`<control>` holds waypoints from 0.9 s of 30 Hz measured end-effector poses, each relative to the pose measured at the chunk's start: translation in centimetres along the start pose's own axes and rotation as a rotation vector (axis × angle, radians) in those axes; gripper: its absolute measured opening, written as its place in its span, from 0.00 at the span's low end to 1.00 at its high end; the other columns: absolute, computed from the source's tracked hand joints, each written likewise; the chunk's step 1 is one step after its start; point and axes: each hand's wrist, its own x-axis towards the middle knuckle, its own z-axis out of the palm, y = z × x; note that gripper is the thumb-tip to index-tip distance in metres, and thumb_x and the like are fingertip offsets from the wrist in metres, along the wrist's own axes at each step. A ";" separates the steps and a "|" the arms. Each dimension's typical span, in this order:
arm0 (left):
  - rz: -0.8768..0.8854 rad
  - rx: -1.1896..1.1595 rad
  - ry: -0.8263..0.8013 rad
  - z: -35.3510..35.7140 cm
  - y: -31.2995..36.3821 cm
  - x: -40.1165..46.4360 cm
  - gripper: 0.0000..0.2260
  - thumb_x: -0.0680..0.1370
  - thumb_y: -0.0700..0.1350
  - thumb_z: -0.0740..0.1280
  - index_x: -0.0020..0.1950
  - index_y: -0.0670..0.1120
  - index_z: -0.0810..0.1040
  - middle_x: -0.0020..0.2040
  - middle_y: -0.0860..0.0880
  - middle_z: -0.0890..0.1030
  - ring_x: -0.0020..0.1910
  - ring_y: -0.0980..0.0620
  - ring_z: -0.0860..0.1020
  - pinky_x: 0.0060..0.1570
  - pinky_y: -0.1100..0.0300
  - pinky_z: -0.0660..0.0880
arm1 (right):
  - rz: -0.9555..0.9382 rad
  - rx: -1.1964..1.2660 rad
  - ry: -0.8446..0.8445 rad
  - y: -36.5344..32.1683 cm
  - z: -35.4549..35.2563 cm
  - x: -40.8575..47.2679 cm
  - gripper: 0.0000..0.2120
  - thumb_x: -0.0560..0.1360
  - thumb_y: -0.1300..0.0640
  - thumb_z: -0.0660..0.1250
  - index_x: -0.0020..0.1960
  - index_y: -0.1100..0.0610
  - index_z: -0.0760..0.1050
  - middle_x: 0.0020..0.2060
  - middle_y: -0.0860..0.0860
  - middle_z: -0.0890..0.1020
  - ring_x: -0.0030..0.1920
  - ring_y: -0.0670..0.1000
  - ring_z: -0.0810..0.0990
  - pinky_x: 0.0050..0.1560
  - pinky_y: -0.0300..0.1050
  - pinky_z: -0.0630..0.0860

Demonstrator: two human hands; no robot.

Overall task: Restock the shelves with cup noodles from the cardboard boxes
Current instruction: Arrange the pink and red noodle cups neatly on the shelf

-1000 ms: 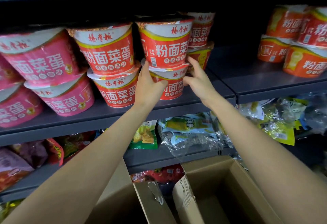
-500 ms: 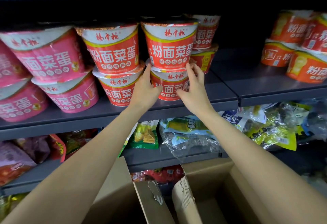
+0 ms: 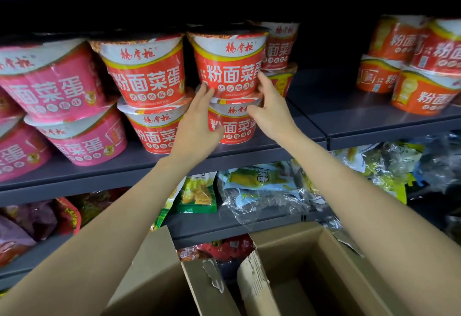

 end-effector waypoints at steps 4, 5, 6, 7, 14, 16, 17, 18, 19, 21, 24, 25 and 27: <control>0.267 0.293 0.157 -0.3 -0.2 0.1 0.14 0.77 0.44 0.68 0.62 0.43 0.76 0.60 0.44 0.76 0.54 0.46 0.78 0.41 0.56 0.75 | -0.125 -0.267 0.187 3.4 -3.2 0.7 0.23 0.76 0.66 0.61 0.70 0.57 0.68 0.66 0.52 0.72 0.67 0.52 0.69 0.65 0.42 0.67; 0.319 0.341 0.186 -0.4 -0.2 0.5 0.12 0.77 0.47 0.68 0.58 0.44 0.78 0.55 0.45 0.77 0.48 0.46 0.79 0.35 0.58 0.73 | -0.140 -0.363 0.248 4.6 -3.9 1.2 0.21 0.76 0.66 0.61 0.68 0.58 0.70 0.64 0.53 0.75 0.64 0.53 0.71 0.62 0.44 0.68; 0.362 0.385 0.208 -0.5 -0.3 1.1 0.10 0.77 0.49 0.68 0.54 0.44 0.79 0.52 0.46 0.78 0.44 0.46 0.79 0.33 0.59 0.71 | -0.153 -0.465 0.289 5.6 -4.6 1.9 0.19 0.75 0.65 0.62 0.66 0.59 0.72 0.61 0.55 0.76 0.62 0.56 0.73 0.61 0.47 0.70; 0.391 0.423 0.227 -0.5 -0.4 1.6 0.11 0.77 0.51 0.67 0.51 0.45 0.79 0.49 0.46 0.79 0.42 0.46 0.79 0.32 0.60 0.70 | -0.158 -0.558 0.306 6.6 -5.0 2.8 0.18 0.75 0.65 0.63 0.65 0.59 0.73 0.59 0.56 0.77 0.60 0.57 0.74 0.59 0.51 0.72; 0.408 0.468 0.336 0.8 -0.7 2.6 0.15 0.77 0.56 0.65 0.45 0.44 0.78 0.45 0.47 0.80 0.40 0.45 0.76 0.29 0.56 0.70 | -0.168 -0.776 0.151 9.4 -4.5 9.4 0.25 0.73 0.61 0.67 0.69 0.56 0.70 0.69 0.55 0.71 0.69 0.59 0.67 0.65 0.58 0.66; 0.428 0.453 0.343 0.9 -0.9 2.6 0.14 0.77 0.55 0.66 0.45 0.44 0.78 0.45 0.47 0.79 0.40 0.46 0.76 0.29 0.56 0.70 | -0.106 -0.883 0.127 9.2 -3.9 11.0 0.23 0.75 0.58 0.65 0.69 0.53 0.68 0.69 0.52 0.70 0.67 0.59 0.68 0.64 0.53 0.65; 0.436 0.449 0.342 0.9 -1.0 2.7 0.14 0.77 0.55 0.66 0.45 0.44 0.78 0.45 0.47 0.79 0.39 0.46 0.76 0.29 0.56 0.70 | -0.086 -0.937 0.155 9.0 -3.7 11.7 0.21 0.76 0.57 0.64 0.68 0.53 0.69 0.68 0.51 0.71 0.65 0.59 0.70 0.63 0.51 0.65; 0.440 0.446 0.341 0.9 -1.1 2.7 0.14 0.77 0.55 0.66 0.45 0.44 0.78 0.45 0.47 0.79 0.39 0.46 0.76 0.29 0.56 0.69 | -0.089 -0.979 0.197 8.8 -3.6 12.2 0.19 0.76 0.56 0.63 0.67 0.53 0.70 0.66 0.52 0.73 0.64 0.59 0.71 0.62 0.50 0.65; 0.442 0.445 0.342 0.8 -1.1 2.8 0.14 0.77 0.55 0.66 0.45 0.44 0.78 0.45 0.47 0.79 0.39 0.47 0.76 0.29 0.57 0.69 | -0.109 -1.008 0.240 8.6 -3.5 12.5 0.17 0.77 0.55 0.62 0.66 0.54 0.71 0.64 0.52 0.75 0.63 0.58 0.73 0.62 0.50 0.66; 0.439 0.450 0.346 0.8 -1.2 2.8 0.14 0.77 0.55 0.66 0.45 0.44 0.78 0.45 0.47 0.79 0.39 0.47 0.76 0.28 0.59 0.67 | -0.129 -1.048 0.274 8.3 -3.8 12.8 0.15 0.79 0.55 0.58 0.63 0.55 0.74 0.61 0.54 0.77 0.59 0.59 0.76 0.57 0.50 0.68; 0.441 0.458 0.358 0.9 -1.3 2.7 0.13 0.77 0.55 0.67 0.44 0.45 0.78 0.45 0.47 0.79 0.39 0.47 0.76 0.29 0.61 0.62 | -0.187 -1.103 0.280 8.8 -5.2 12.1 0.13 0.79 0.56 0.58 0.61 0.57 0.74 0.58 0.56 0.78 0.53 0.62 0.79 0.42 0.49 0.69; 0.440 0.455 0.357 0.9 -1.3 2.7 0.13 0.77 0.55 0.67 0.45 0.45 0.78 0.45 0.47 0.79 0.39 0.47 0.76 0.29 0.61 0.62 | -0.254 -1.072 0.313 9.3 -5.8 11.3 0.12 0.78 0.56 0.60 0.59 0.58 0.76 0.56 0.56 0.79 0.50 0.62 0.80 0.38 0.47 0.67; 0.424 0.440 0.355 1.0 -1.3 2.6 0.13 0.77 0.55 0.66 0.45 0.45 0.78 0.45 0.47 0.79 0.39 0.47 0.77 0.27 0.60 0.65 | -0.353 -0.952 0.400 10.0 -7.1 8.9 0.09 0.76 0.56 0.64 0.52 0.58 0.78 0.52 0.54 0.81 0.45 0.60 0.81 0.34 0.45 0.67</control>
